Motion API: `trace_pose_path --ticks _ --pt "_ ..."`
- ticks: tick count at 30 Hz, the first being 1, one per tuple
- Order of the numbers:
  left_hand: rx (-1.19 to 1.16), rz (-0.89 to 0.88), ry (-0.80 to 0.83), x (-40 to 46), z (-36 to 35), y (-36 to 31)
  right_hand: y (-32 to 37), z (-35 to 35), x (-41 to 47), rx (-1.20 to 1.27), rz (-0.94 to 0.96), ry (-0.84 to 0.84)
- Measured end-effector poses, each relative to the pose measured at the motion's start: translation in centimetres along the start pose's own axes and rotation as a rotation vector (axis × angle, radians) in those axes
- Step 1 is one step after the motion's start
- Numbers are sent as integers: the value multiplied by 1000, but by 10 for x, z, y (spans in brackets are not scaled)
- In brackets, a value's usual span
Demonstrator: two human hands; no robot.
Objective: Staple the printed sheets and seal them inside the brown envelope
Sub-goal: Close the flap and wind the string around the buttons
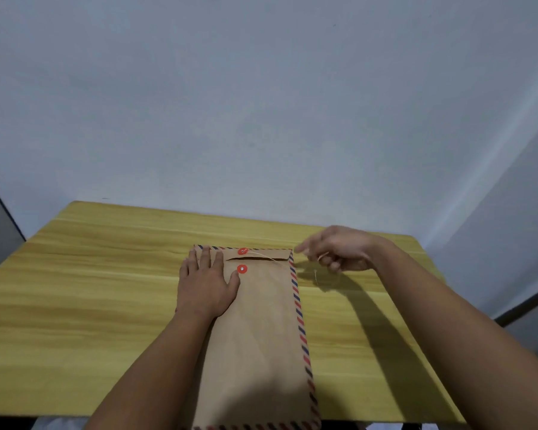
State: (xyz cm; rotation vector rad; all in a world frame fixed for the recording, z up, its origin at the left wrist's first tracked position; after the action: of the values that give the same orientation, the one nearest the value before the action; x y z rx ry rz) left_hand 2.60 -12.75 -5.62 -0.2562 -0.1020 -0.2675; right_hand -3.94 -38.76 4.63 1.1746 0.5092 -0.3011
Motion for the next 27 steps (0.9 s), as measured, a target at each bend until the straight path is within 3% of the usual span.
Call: trace_pose_path --ticks 4,10,11,13,15,17,27 --pt "50 45 2 4 6 -4 -8 -46 3 -571 -21 17" --pt "177 -62 -68 14 22 3 -21 -83 11 -797 -191 155" --pt "165 -92 -95 15 24 4 -19 -80 16 -914 -206 106" --pt "98 -175 -132 17 24 2 -2 -70 31 -1084 -125 -150" --pt "51 -282 -113 18 19 -4 20 -67 44 -1017 38 -379" --pt "39 -345 -59 19 11 -7 31 -69 58 -924 145 -479" --pt "-16 -314 91 21 -2 -4 34 -82 112 -893 148 -516"
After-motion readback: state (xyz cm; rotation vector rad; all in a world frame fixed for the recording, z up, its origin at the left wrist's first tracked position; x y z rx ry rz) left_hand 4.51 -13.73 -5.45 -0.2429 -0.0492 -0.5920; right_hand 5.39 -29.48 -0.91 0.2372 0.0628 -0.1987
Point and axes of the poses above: each hand's wrist, its own x-axis towards the middle knuckle, its own z-axis out of the back of the hand, y = z × x, the point moved 7 cm from there along x, towards the middle knuckle
